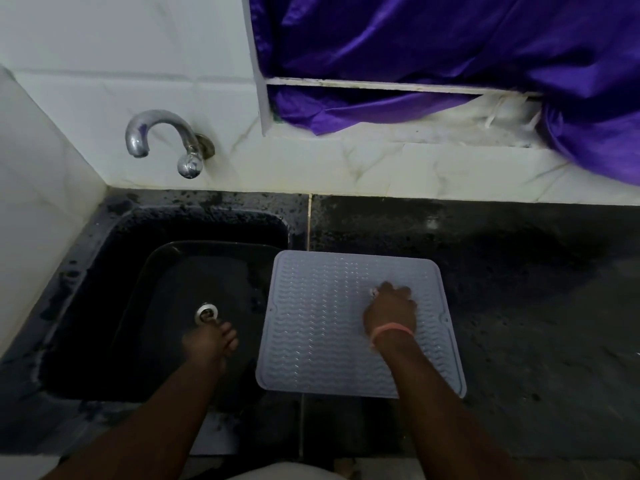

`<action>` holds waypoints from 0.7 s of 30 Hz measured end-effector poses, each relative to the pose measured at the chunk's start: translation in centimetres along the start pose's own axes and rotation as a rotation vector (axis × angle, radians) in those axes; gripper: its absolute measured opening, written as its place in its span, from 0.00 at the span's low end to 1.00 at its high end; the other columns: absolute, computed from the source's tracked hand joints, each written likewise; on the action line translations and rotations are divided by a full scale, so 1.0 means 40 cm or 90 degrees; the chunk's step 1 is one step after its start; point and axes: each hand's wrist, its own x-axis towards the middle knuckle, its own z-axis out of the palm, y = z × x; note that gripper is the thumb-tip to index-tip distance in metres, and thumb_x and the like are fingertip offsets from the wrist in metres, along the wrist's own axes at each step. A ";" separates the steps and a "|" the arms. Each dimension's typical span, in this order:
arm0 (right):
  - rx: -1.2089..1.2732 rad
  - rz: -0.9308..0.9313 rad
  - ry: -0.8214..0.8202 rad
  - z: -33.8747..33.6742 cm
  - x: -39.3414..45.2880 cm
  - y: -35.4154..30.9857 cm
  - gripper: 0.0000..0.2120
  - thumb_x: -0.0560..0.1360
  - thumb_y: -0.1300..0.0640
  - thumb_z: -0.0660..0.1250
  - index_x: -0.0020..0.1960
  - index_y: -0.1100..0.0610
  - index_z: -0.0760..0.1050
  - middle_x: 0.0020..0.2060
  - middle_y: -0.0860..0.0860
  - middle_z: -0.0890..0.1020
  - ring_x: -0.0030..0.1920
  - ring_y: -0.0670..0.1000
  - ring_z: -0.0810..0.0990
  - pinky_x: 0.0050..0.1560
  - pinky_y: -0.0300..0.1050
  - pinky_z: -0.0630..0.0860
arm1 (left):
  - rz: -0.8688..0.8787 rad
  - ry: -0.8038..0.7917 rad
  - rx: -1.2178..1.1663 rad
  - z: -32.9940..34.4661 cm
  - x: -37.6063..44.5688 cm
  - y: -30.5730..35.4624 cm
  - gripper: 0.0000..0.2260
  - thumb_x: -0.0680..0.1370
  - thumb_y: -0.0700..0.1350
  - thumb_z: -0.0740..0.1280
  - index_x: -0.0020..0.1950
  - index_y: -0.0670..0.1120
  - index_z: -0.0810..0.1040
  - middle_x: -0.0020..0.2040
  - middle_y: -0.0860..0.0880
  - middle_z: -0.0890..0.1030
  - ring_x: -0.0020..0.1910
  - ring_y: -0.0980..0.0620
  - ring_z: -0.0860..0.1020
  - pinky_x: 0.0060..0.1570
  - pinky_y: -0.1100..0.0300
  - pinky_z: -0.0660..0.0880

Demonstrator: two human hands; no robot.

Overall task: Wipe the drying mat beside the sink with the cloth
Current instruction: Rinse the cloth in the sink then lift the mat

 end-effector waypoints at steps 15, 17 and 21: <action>1.008 -0.042 -0.412 -0.013 -0.268 -0.370 0.28 0.71 0.64 0.74 0.68 0.53 0.70 0.61 0.57 0.82 0.57 0.59 0.84 0.50 0.57 0.83 | -0.020 -0.409 0.081 -0.033 -0.126 0.233 0.24 0.77 0.64 0.67 0.61 0.47 0.83 0.58 0.43 0.84 0.57 0.45 0.82 0.53 0.52 0.80; 0.999 -0.068 -0.392 -0.038 -0.277 -0.383 0.23 0.73 0.67 0.72 0.66 0.62 0.72 0.58 0.60 0.84 0.58 0.61 0.84 0.54 0.58 0.82 | 0.037 -0.484 0.054 -0.060 -0.156 0.251 0.23 0.74 0.60 0.73 0.63 0.48 0.82 0.61 0.44 0.83 0.58 0.46 0.82 0.56 0.52 0.79; 0.832 -0.089 -0.164 -0.084 -0.293 -0.410 0.15 0.73 0.65 0.76 0.55 0.65 0.75 0.51 0.60 0.86 0.52 0.60 0.85 0.52 0.54 0.84 | 0.274 -0.483 0.196 -0.079 -0.200 0.282 0.24 0.68 0.47 0.81 0.62 0.52 0.80 0.58 0.49 0.85 0.59 0.46 0.82 0.52 0.55 0.81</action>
